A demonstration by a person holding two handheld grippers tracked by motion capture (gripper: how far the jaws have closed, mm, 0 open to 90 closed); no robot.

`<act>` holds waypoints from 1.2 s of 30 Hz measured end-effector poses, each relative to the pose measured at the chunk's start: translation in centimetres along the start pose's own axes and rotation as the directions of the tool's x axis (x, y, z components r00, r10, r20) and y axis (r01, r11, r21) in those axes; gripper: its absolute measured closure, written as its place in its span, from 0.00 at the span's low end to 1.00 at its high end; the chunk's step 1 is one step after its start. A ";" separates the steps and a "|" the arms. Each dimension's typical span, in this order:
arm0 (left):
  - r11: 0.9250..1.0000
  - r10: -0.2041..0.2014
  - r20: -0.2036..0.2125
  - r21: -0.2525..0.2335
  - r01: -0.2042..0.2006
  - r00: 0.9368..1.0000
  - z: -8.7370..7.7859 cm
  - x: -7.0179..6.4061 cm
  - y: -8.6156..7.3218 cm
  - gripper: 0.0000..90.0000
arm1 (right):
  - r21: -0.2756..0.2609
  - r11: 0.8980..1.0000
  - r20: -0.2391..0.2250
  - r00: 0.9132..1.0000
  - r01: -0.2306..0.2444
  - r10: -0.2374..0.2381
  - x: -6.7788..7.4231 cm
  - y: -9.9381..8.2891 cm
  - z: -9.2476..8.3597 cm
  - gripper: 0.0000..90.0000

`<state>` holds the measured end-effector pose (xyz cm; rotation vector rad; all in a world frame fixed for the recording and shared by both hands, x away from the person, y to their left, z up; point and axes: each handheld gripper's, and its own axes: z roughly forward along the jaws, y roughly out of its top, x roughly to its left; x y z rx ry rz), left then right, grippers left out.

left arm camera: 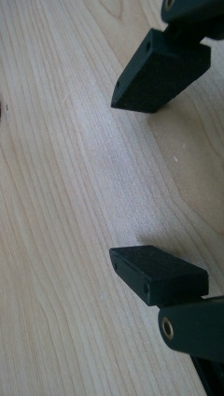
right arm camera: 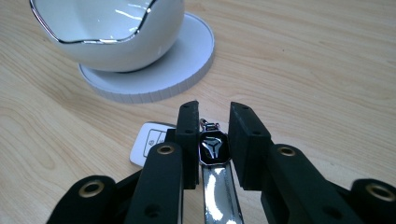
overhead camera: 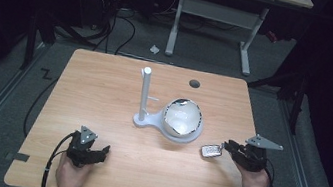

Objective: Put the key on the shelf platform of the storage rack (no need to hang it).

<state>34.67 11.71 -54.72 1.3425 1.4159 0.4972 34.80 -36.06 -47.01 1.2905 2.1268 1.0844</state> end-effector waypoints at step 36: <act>1.000 -0.003 0.002 0.001 0.003 1.000 0.0 0.0 0.0 0.26 | -0.138 0.989 -0.113 0.991 0.053 -0.068 2.9 5.4 -3.1 0.83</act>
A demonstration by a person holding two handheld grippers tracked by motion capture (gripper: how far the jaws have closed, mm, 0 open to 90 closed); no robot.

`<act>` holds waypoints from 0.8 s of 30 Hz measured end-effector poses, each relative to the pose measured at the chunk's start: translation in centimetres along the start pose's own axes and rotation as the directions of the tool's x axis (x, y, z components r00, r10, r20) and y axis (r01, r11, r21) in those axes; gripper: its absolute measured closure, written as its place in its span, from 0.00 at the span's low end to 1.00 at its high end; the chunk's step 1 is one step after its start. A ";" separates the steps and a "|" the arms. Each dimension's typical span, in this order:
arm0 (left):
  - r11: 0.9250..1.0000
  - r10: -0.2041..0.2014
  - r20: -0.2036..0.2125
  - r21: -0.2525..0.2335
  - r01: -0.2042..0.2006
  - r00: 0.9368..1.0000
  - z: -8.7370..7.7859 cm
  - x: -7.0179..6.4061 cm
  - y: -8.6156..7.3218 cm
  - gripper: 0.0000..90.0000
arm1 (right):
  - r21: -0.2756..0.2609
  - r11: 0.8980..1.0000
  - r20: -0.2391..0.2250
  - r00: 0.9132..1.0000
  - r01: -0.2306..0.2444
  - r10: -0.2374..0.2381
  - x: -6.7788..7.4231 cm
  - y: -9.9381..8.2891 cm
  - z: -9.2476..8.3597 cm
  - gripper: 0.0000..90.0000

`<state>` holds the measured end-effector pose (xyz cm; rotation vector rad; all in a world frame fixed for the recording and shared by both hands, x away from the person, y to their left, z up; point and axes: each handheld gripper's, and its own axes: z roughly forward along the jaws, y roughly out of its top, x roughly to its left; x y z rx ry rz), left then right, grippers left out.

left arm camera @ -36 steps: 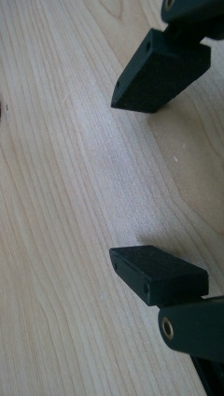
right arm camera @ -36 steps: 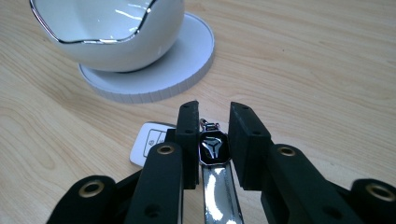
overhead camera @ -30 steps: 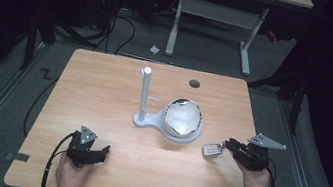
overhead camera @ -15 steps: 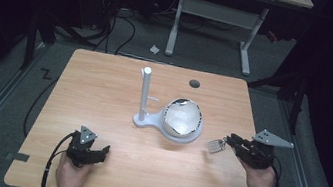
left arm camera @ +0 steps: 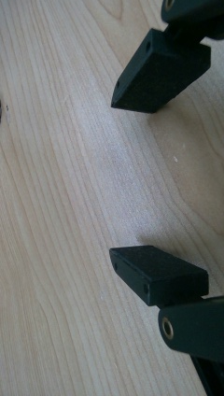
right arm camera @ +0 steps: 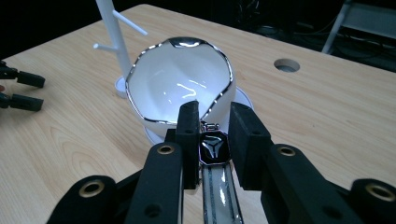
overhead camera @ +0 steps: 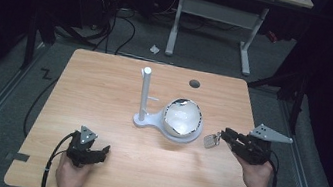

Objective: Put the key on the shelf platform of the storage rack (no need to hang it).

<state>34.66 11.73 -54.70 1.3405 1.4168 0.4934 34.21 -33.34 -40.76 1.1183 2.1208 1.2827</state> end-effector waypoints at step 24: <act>1.000 0.000 0.001 0.001 0.000 1.000 0.0 0.0 0.0 0.26 | -0.042 0.997 -0.088 0.994 0.066 -0.070 2.3 5.2 2.0 0.83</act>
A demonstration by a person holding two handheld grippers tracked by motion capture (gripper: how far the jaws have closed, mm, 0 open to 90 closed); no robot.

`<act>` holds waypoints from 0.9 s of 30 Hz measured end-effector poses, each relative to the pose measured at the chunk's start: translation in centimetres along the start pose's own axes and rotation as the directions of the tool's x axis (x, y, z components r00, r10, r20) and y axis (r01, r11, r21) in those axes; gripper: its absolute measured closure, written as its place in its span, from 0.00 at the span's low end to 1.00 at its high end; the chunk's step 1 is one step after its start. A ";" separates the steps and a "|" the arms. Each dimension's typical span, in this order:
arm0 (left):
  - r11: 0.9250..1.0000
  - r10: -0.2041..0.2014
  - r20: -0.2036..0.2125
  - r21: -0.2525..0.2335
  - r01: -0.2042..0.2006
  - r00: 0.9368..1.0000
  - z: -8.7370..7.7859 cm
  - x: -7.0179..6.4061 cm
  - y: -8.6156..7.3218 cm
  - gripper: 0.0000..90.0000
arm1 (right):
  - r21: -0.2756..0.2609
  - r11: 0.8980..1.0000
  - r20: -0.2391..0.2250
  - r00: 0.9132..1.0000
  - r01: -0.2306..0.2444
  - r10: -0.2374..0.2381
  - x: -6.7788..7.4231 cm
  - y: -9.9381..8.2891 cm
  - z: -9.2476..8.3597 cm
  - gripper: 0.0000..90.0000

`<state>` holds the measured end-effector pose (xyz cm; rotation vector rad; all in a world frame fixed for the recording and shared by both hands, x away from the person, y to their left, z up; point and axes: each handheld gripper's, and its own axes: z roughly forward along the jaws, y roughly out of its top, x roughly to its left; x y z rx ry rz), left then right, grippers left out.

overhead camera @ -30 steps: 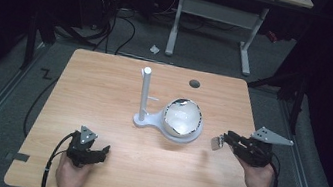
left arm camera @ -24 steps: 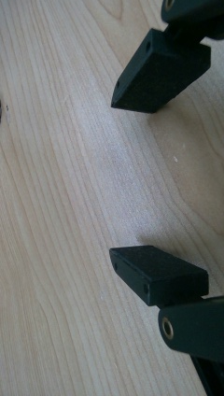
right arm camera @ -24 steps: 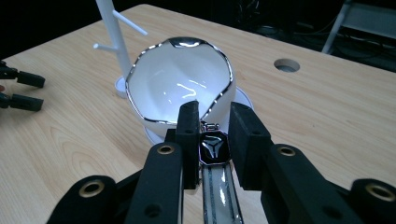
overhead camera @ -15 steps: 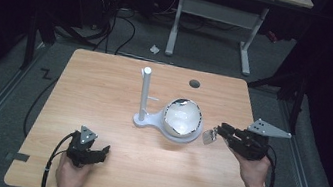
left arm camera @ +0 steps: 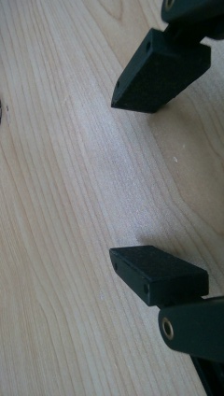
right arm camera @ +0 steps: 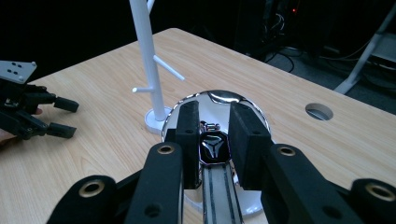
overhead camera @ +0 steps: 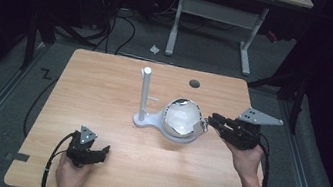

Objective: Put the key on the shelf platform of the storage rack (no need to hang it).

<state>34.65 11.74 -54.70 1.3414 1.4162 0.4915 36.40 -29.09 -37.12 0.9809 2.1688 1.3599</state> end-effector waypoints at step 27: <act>1.000 -0.001 0.003 0.000 0.001 1.000 0.0 0.0 0.0 0.26 | 0.132 0.991 -0.006 1.000 0.004 -0.003 -0.2 1.5 7.6 0.83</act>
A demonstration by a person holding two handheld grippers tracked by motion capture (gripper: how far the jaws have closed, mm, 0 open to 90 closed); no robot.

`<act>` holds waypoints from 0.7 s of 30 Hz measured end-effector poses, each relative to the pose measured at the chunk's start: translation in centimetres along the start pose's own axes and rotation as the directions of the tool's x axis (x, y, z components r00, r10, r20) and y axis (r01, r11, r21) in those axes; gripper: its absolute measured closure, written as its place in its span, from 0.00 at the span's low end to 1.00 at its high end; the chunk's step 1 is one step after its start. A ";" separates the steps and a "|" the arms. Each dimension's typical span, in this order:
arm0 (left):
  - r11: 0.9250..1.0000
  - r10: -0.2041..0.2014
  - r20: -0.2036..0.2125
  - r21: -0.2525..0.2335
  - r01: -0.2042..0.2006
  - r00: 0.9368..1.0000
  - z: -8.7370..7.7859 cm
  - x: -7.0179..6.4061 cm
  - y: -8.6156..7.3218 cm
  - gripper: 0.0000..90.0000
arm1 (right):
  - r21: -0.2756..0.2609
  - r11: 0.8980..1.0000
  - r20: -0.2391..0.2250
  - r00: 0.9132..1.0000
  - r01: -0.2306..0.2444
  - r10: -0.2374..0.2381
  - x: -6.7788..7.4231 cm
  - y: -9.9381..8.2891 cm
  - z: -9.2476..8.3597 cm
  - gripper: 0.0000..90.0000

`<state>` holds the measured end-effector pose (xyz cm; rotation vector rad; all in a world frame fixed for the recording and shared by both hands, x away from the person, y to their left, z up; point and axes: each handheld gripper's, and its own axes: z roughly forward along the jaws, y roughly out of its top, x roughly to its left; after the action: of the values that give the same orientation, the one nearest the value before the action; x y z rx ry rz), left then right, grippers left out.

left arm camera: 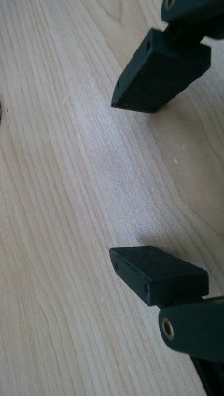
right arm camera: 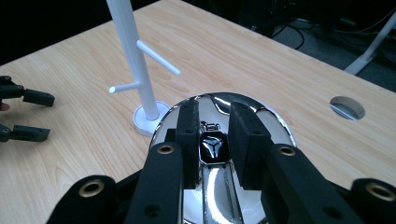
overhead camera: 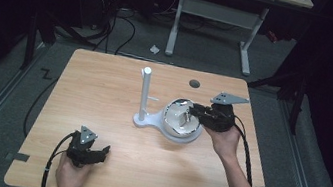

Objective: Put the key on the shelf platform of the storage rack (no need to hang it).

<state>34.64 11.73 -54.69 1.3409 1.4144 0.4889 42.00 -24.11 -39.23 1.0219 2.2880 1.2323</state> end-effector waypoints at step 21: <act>1.000 0.007 0.002 0.002 -0.007 1.000 0.0 0.0 -0.1 0.26 | 0.060 0.997 -0.013 0.998 -0.056 0.057 -0.4 -0.5 3.9 0.71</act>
<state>34.58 11.69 -54.72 1.3487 1.4091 0.4905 44.34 -22.37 -41.88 1.1088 2.3354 1.2036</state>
